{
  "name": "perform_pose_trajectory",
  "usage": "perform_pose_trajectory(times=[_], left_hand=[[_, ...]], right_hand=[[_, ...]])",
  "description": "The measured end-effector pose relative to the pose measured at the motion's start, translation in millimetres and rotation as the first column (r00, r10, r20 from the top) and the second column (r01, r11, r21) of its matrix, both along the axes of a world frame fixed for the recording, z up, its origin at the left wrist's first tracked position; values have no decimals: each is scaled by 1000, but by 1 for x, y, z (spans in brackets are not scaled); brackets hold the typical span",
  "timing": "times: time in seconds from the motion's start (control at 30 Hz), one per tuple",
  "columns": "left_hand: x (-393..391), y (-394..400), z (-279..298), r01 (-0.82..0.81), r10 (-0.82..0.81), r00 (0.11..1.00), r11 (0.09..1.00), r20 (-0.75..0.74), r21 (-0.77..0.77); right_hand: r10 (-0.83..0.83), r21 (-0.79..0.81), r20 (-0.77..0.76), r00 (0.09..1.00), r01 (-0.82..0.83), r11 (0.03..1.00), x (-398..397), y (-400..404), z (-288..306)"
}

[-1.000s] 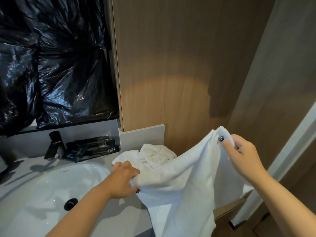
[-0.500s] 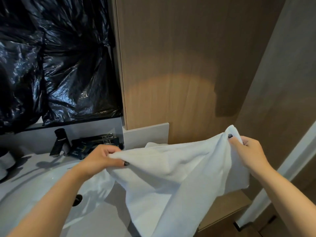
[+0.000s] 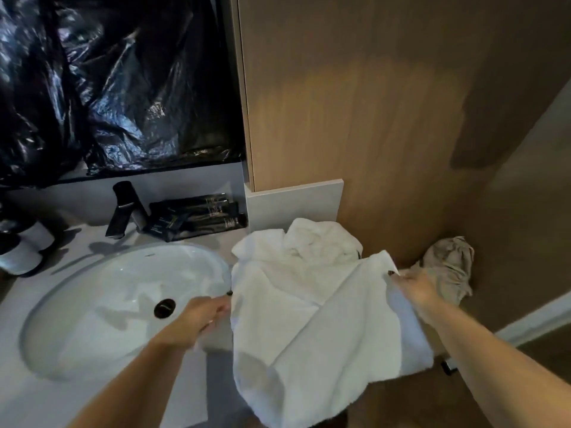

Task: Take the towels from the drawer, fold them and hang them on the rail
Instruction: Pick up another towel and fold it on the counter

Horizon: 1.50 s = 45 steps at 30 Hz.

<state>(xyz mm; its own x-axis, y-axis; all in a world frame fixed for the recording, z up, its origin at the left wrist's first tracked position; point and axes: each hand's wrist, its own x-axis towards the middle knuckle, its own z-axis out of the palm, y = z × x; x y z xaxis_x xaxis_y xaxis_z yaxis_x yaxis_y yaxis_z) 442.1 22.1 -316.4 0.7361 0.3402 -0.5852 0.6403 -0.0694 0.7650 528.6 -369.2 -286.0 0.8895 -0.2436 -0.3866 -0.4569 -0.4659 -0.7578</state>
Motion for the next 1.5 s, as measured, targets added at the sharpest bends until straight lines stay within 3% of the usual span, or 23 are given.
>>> perform_pose_trajectory(times=[0.07, 0.2, 0.3, 0.37, 0.43, 0.5, 0.6, 0.7, 0.8, 0.93, 1.03, 1.2, 1.3, 1.43, 1.5], left_hand=[[-6, 3, -23, 16, -13, 1000, 992, -27, 127], [-4, 1, -32, 77, -62, 994, 984, -94, 160], [-23, -20, -36, 39, -25, 997, 976, -67, 215], [-36, -36, -34, 51, -47, 997, 997, -61, 64], [-43, -48, -32, 48, -55, 997, 989, -46, -143], [-45, -60, -25, 29, -39, 999, 960, -30, -278], [-47, -77, -22, 94, -98, 995, 953, -1, -288], [-48, -87, -20, 126, -115, 992, 948, 54, -293], [-52, -89, -17, 78, -55, 996, 912, 68, -402], [-64, -87, -21, -115, 89, 993, 769, -73, -628], [-79, -81, -25, -81, 64, 997, 720, -50, -690], [-113, -72, -32, 18, -57, 997, 824, -50, -566], [-124, -70, -33, 8, -34, 998, 880, -45, -474], [-119, -74, -27, 30, -31, 999, 995, -7, -97], [-116, -77, -25, -5, 5, 1000, 1000, -6, -23]], right_hand=[[-18, 74, -62, 998, 22, 997, -6, -1, -41], [-133, 256, -48, 990, 141, 956, -18, -2, -77], [-126, 218, -18, 992, 127, 968, -22, 1, -75], [-56, -64, 9, 998, 56, 996, -29, 7, -68], [64, -405, 119, 991, -11, 914, -42, 16, -60], [279, -527, 262, 924, -105, 843, -61, 32, -57], [454, -466, 214, 865, -318, 826, -77, 50, -64], [422, -401, 135, 896, -340, 850, -75, 53, -66], [445, -402, 59, 894, -386, 830, -71, 50, -68], [470, -427, -59, 881, -448, 785, -69, 46, -68], [496, -435, -97, 863, -485, 759, -63, 45, -67], [510, -431, -107, 854, -502, 750, -57, 48, -62], [514, -436, -114, 850, -508, 743, -58, 49, -60], [538, -416, -119, 834, -534, 736, -59, 48, -56], [555, -400, -112, 824, -549, 734, -58, 47, -53]])
